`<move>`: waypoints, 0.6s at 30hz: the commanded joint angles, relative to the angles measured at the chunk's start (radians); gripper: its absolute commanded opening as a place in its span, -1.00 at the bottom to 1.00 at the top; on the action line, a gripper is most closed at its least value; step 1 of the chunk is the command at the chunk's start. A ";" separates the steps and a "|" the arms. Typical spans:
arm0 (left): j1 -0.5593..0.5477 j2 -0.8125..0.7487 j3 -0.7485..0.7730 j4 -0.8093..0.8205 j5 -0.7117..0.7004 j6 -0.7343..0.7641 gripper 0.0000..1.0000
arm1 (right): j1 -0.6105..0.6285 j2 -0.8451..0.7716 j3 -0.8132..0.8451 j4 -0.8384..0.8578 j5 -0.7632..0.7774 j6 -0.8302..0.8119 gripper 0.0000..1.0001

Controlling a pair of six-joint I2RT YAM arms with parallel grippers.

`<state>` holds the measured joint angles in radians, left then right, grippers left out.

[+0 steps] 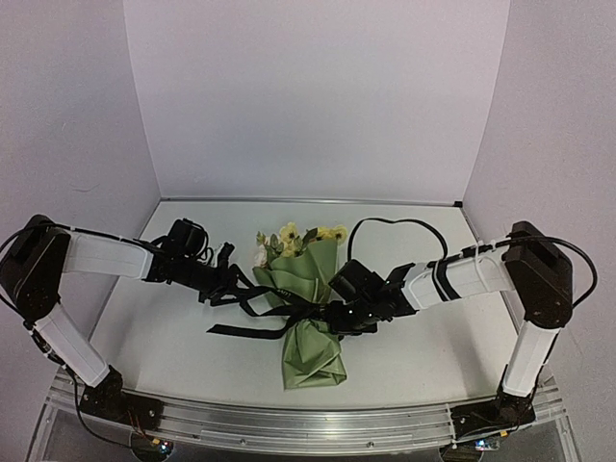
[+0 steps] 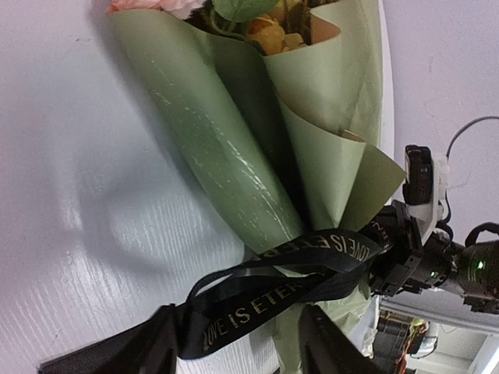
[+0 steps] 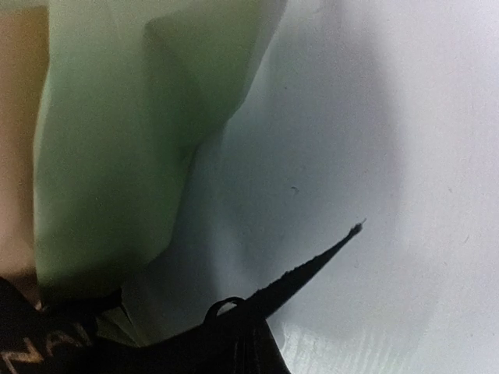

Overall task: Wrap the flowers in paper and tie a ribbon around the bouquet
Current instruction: Flatten the half-tied ribbon on the folded bouquet.

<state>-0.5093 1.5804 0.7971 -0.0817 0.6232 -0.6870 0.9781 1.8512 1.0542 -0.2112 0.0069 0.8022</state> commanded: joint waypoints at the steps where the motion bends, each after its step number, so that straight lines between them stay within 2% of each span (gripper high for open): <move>1: 0.003 -0.089 0.037 -0.118 -0.132 -0.094 0.33 | 0.013 0.020 0.034 0.061 -0.021 0.033 -1.00; 7: -0.001 -0.203 -0.056 -0.175 -0.224 -0.254 0.45 | 0.012 0.022 0.004 0.102 -0.017 0.040 -1.00; 12: -0.144 -0.212 -0.090 -0.024 -0.235 -0.482 0.35 | 0.012 0.024 -0.035 0.160 -0.018 0.055 -1.00; 15: -0.206 -0.168 -0.133 0.135 -0.258 -0.620 0.18 | 0.013 0.024 -0.050 0.186 -0.022 0.057 -1.00; 18: -0.291 -0.087 -0.013 0.030 -0.365 -0.513 0.07 | 0.012 0.019 -0.064 0.196 -0.024 0.052 -1.00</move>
<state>-0.7275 1.4126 0.6858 -0.0775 0.3871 -1.1755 0.9852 1.8652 1.0111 -0.0664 -0.0196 0.8478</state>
